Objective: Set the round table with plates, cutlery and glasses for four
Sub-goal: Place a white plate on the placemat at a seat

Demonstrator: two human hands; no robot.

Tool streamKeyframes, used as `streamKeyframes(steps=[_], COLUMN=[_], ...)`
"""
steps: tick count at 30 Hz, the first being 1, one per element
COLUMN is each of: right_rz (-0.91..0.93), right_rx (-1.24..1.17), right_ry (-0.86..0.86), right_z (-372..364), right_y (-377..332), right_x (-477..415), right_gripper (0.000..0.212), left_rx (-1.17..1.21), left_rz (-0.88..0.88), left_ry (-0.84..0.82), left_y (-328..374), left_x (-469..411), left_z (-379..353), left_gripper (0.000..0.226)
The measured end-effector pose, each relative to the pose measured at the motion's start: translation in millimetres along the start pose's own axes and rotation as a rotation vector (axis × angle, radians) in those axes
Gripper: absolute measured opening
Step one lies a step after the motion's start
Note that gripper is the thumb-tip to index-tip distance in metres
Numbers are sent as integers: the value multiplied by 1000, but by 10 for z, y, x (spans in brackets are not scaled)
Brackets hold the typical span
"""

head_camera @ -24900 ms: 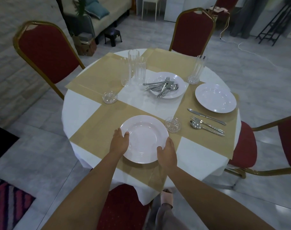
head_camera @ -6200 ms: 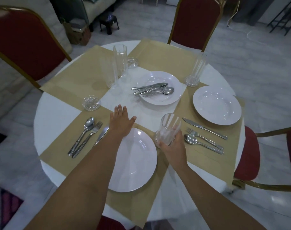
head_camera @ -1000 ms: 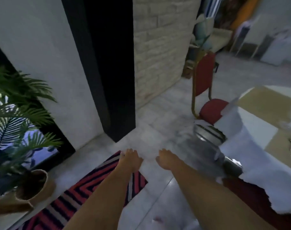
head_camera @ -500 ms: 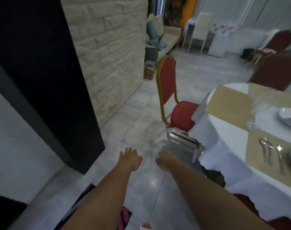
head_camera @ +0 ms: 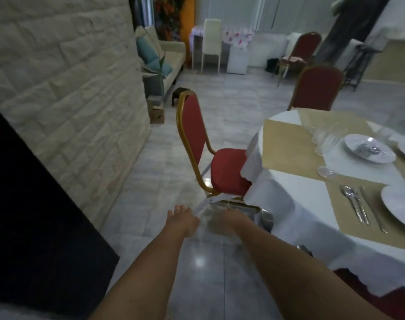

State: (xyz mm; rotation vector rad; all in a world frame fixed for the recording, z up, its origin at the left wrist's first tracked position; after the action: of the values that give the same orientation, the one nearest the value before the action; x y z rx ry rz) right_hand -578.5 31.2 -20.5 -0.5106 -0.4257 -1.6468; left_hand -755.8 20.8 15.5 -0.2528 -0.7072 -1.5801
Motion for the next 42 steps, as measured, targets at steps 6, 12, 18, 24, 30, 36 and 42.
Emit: streamKeyframes(steps=[6, 12, 18, 24, 30, 36, 42], right_rz=[-79, -165, -332, -364, -439, -520, -642], right_rx=[-131, -242, -298, -299, -325, -351, -433], right_ry=[30, 67, 75, 69, 88, 98, 108], right_z=[408, 636, 746, 940, 1149, 1306, 1377], right_y=[-49, 254, 783, 1442, 2250, 2969, 3654], right_x=[-150, -347, -560, -844, -1054, -1118, -1128], right_gripper=[51, 51, 56, 54, 52, 52, 51], left_rx=[-120, -175, -218, -231, -273, -337, -382], left_rz=[-136, -262, -353, -423, -541, -640, -724], left_ry=[-40, -31, -58, -93, -146, -170, -192], left_y=[100, 458, 993, 1732, 2815, 3675, 4384], left_x=[-550, -915, -1342, -1808, -2210, -2484, -2655], left_z=[417, 653, 745, 820, 850, 702, 599], left_gripper=[62, 64, 64, 63, 61, 60, 64])
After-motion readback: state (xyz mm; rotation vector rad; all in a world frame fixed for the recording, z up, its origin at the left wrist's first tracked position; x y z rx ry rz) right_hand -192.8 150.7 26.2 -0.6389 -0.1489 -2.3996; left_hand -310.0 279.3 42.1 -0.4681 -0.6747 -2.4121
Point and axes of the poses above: each hand's wrist, its own x-axis away from the middle knuckle, its own z-axis out of the back of the hand, y = z × x, the point moved 6 cm from there along -x, towards the middle knuckle, and after that the axes turned 10 degrees about x, right-handed, at the moved point
